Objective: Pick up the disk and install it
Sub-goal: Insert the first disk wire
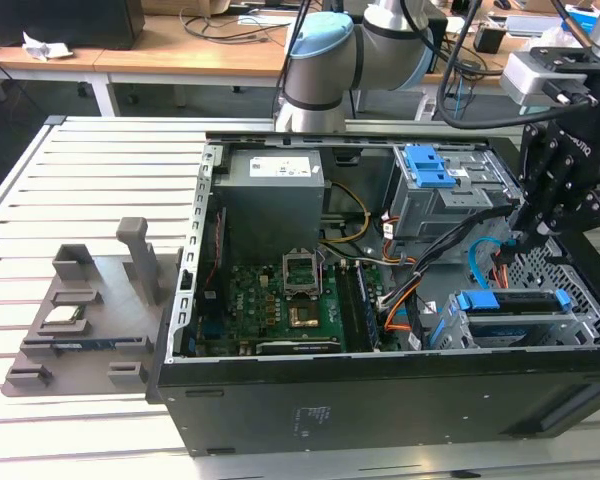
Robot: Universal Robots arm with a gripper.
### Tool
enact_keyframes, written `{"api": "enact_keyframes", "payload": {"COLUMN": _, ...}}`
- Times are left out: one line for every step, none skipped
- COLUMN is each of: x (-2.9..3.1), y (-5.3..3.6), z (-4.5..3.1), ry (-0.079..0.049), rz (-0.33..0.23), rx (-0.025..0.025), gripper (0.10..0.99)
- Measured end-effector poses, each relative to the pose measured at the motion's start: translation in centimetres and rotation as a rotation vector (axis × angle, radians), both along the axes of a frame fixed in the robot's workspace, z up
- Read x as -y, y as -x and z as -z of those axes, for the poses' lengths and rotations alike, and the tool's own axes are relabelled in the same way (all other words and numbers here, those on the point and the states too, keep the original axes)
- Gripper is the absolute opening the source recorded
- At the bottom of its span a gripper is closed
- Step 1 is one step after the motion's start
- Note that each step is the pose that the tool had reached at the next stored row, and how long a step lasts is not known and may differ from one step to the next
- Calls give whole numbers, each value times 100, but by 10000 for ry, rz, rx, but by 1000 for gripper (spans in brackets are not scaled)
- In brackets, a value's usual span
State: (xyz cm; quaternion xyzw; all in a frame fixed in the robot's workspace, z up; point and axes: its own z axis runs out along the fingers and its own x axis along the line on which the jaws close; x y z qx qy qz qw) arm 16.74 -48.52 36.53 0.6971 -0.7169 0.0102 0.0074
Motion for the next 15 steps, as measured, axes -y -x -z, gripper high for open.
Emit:
{"api": "enact_keyframes", "payload": {"x": 0, "y": 1, "z": 15, "ry": 72, "rz": -1, "rx": 0, "gripper": 302}}
{"api": "enact_keyframes", "payload": {"x": 1, "y": 1, "z": 34, "ry": 113, "rz": -1, "rx": 0, "gripper": 302}}
{"api": "enact_keyframes", "payload": {"x": 1, "y": 1, "z": 47, "ry": 129, "rz": 0, "rx": 0, "gripper": 302}}
{"api": "enact_keyframes", "payload": {"x": 1, "y": 1, "z": 74, "ry": 139, "rz": 0, "rx": 0, "gripper": 302}}
{"api": "enact_keyframes", "payload": {"x": 1, "y": 2, "z": 88, "ry": 143, "rz": 0, "rx": 0, "gripper": 302}}
{"api": "enact_keyframes", "payload": {"x": 0, "y": 2, "z": 99, "ry": 149, "rz": 0, "rx": 0, "gripper": 302}}
{"api": "enact_keyframes", "payload": {"x": 0, "y": 2, "z": 101, "ry": 162, "rz": 0, "rx": 0, "gripper": 302}}
{"api": "enact_keyframes", "payload": {"x": 1, "y": 2, "z": 100, "ry": 168, "rz": 0, "rx": 0, "gripper": 302}}
{"api": "enact_keyframes", "payload": {"x": 1, "y": 2, "z": 101, "ry": 167, "rz": 0, "rx": 0, "gripper": 302}}
{"api": "enact_keyframes", "payload": {"x": 1, "y": 2, "z": 101, "ry": 166, "rz": 0, "rx": 0, "gripper": 302}}
{"api": "enact_keyframes", "payload": {"x": 1, "y": 2, "z": 101, "ry": 166, "rz": 0, "rx": 0, "gripper": 302}}
{"api": "enact_keyframes", "payload": {"x": 1, "y": 1, "z": 101, "ry": 166, "rz": 0, "rx": 0, "gripper": 290}}
{"api": "enact_keyframes", "payload": {"x": 1, "y": 2, "z": 101, "ry": 167, "rz": 0, "rx": 0, "gripper": 290}}
{"api": "enact_keyframes", "payload": {"x": 1, "y": 2, "z": 101, "ry": 167, "rz": 0, "rx": 0, "gripper": 224}}
{"api": "enact_keyframes", "payload": {"x": 1, "y": 1, "z": 101, "ry": 168, "rz": 0, "rx": 0, "gripper": 169}}
